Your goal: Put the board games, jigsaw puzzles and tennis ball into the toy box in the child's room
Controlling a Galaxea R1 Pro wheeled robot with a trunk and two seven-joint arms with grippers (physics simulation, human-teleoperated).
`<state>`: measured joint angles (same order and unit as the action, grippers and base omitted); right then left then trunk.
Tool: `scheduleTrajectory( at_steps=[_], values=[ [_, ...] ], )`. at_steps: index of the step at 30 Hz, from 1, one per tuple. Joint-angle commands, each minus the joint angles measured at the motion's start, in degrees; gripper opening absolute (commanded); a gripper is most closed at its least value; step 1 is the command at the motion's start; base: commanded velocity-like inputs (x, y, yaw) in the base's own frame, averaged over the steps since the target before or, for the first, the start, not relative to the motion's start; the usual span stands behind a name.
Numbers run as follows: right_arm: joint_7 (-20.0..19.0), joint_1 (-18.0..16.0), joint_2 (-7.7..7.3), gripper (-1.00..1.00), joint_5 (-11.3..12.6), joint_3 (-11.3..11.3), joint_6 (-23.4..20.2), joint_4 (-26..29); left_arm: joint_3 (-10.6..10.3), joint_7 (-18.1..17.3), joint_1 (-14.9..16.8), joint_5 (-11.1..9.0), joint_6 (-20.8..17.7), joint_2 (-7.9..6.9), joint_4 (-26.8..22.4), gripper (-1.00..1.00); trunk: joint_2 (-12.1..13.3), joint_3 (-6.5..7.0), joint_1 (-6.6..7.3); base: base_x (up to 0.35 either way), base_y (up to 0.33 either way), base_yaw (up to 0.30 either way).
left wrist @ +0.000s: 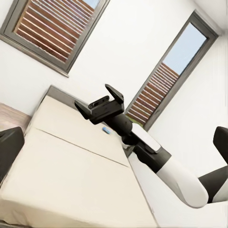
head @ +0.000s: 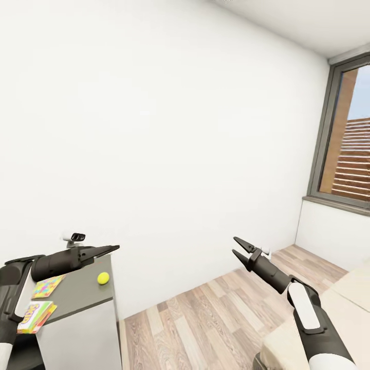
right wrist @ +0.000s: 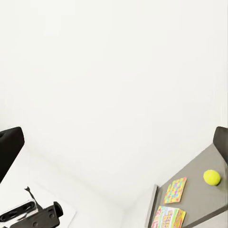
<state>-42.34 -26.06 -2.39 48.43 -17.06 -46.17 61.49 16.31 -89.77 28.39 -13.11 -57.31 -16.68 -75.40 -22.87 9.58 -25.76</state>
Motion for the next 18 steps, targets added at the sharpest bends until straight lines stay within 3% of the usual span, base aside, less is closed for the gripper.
scheduleTrajectory(
  at_steps=[1,12,18],
  values=[
    [-0.1,0.0,0.02,1.0,0.1,-0.1,-0.3,0.0,0.0,-0.2,0.0,0.0,-0.6,-0.02,0.0,1.0,0.0,-0.03,-0.02,0.0,0.0,-0.245],
    [-0.1,0.0,-0.04,1.0,0.1,-0.1,-0.3,-0.1,0.0,-0.2,0.0,0.0,-0.6,-0.02,0.0,1.0,0.0,-0.03,-0.02,0.0,0.0,-0.245],
    [-0.1,0.0,-0.78,1.0,0.2,-0.1,-0.3,-0.1,0.0,-0.2,0.0,0.0,-0.6,-0.02,0.0,1.0,0.0,-0.05,-0.02,0.0,-0.032,-0.245]
  ],
)
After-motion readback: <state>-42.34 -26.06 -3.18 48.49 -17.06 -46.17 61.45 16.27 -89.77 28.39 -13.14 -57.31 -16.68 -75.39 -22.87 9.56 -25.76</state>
